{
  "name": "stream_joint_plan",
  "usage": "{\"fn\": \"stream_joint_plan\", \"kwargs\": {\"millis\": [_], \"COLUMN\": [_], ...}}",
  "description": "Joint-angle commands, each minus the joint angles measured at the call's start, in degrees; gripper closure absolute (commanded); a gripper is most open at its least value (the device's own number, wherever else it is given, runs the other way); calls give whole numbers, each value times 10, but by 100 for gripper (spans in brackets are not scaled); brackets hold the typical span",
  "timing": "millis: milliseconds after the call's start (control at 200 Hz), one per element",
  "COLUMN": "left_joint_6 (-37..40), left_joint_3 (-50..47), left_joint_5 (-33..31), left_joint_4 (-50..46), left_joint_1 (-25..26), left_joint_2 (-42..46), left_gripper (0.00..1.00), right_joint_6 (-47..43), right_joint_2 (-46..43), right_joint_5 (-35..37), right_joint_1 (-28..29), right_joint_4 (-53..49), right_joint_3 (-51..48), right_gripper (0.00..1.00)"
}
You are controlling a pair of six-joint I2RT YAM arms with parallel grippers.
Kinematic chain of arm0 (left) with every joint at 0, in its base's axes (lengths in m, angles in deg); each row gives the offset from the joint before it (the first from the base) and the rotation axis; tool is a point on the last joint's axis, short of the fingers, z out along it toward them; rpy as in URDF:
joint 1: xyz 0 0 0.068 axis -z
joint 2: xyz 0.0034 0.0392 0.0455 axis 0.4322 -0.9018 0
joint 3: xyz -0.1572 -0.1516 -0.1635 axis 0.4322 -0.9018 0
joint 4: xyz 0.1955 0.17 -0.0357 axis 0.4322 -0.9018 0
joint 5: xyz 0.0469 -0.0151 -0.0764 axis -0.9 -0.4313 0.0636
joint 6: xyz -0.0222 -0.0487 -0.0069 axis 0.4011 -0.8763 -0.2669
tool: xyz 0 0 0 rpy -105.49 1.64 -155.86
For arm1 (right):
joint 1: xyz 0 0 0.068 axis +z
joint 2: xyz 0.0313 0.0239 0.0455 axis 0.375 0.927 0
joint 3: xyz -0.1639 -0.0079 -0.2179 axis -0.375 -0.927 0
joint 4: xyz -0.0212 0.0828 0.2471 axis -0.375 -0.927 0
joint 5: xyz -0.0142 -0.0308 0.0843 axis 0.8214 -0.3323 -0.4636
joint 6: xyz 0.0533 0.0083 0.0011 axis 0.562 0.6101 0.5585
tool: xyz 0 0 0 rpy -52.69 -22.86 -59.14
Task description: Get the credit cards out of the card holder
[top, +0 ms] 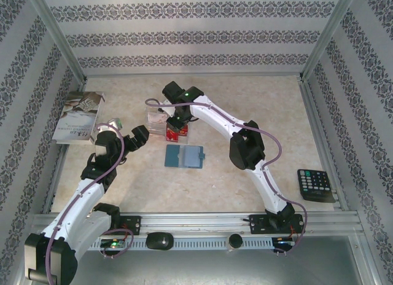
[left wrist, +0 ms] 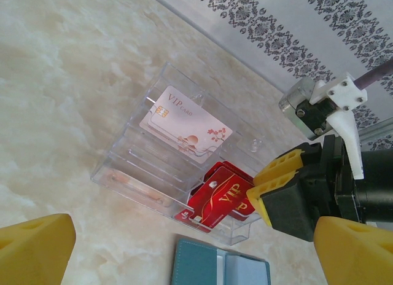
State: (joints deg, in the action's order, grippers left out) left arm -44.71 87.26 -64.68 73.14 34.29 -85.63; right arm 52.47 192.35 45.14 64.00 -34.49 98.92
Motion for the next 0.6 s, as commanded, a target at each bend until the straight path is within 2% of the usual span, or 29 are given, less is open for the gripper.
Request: {"fn": "stream_joint_plan", "kwargs": {"millis": [0, 595], "left_joint_6": [7, 7], "left_joint_3": [-3, -5], "left_joint_5": [0, 1], "left_joint_4": [-1, 2], "left_joint_1": [4, 4], "left_joint_2": [-4, -7], "left_gripper": [0, 0], "right_joint_6": [-7, -6], "right_joint_2": [-12, 18], "right_joint_5": [20, 24], "right_joint_1": [12, 7], "right_joint_4": [3, -14], "right_joint_3": [9, 29], "right_gripper": [69, 69]}}
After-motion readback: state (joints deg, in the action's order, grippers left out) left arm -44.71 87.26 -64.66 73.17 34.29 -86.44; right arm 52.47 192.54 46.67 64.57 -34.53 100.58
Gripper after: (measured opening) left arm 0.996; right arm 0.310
